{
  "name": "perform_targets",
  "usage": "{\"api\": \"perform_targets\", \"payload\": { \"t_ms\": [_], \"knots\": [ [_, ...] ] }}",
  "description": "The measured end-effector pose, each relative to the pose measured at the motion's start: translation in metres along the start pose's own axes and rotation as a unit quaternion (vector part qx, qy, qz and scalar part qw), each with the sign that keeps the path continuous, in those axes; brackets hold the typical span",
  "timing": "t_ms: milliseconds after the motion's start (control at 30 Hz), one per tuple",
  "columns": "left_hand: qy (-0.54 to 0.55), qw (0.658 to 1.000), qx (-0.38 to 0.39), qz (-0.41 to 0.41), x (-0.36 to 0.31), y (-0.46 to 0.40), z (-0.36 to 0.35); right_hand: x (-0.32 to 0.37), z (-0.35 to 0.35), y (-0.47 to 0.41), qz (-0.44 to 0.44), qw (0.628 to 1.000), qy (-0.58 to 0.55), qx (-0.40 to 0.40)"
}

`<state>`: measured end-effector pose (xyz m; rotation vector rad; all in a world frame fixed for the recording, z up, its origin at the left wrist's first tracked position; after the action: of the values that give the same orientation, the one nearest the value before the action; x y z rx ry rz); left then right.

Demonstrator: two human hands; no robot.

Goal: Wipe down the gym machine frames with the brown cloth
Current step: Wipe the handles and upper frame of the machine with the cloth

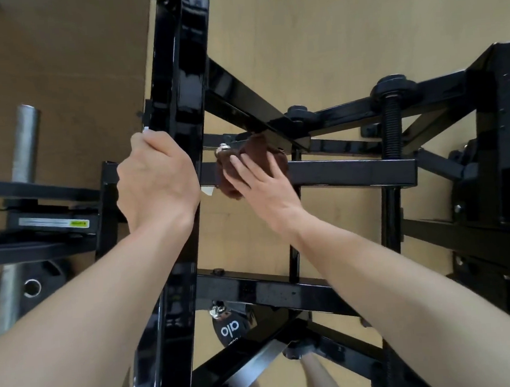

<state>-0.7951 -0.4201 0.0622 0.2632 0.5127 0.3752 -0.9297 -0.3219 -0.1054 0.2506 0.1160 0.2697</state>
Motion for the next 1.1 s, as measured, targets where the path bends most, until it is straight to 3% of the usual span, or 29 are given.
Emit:
{"api": "perform_targets", "payload": {
  "t_ms": [200, 367, 400, 500, 567, 700, 833, 1100],
  "knots": [
    [0.004, 1.0, 0.011, 0.008, -0.001, 0.002, 0.002, -0.081, -0.003, 0.174, -0.211, 0.977, -0.024, 0.006],
    [0.007, 1.0, 0.012, 0.014, -0.001, 0.001, 0.001, -0.065, -0.003, 0.158, -0.334, 0.942, -0.037, 0.021],
    [0.006, 1.0, 0.011, 0.014, -0.001, 0.001, 0.001, -0.053, -0.005, 0.142, -0.316, 0.948, -0.035, 0.024],
    [0.002, 1.0, 0.01, 0.011, 0.0, 0.0, 0.0, -0.014, -0.01, 0.084, -0.134, 0.99, -0.03, 0.015],
    [0.001, 1.0, 0.007, 0.007, 0.001, -0.001, 0.0, 0.012, -0.006, 0.036, -0.05, 0.998, -0.027, 0.009],
    [-0.004, 1.0, -0.004, 0.004, 0.003, -0.003, -0.003, 0.042, 0.007, -0.036, -0.012, 0.999, -0.042, 0.003],
    [-0.008, 1.0, -0.013, 0.0, 0.003, -0.003, -0.004, 0.032, 0.009, -0.049, 0.04, 0.998, -0.054, 0.0],
    [-0.013, 1.0, -0.009, -0.001, 0.001, -0.003, -0.003, -0.04, 0.01, 0.034, 0.051, 0.997, -0.017, 0.051]
  ]
}}
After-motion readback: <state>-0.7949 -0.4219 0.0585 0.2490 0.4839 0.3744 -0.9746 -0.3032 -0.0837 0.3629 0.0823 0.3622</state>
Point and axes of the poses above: each hand's wrist, its own y-axis away from the middle knuckle, its own z-axis out of the back of the hand, x = y × z, the point moved 1 cm from there along -y, towards the middle knuckle, and after that the axes turned 10 degrees about z, right-handed, at the moved point
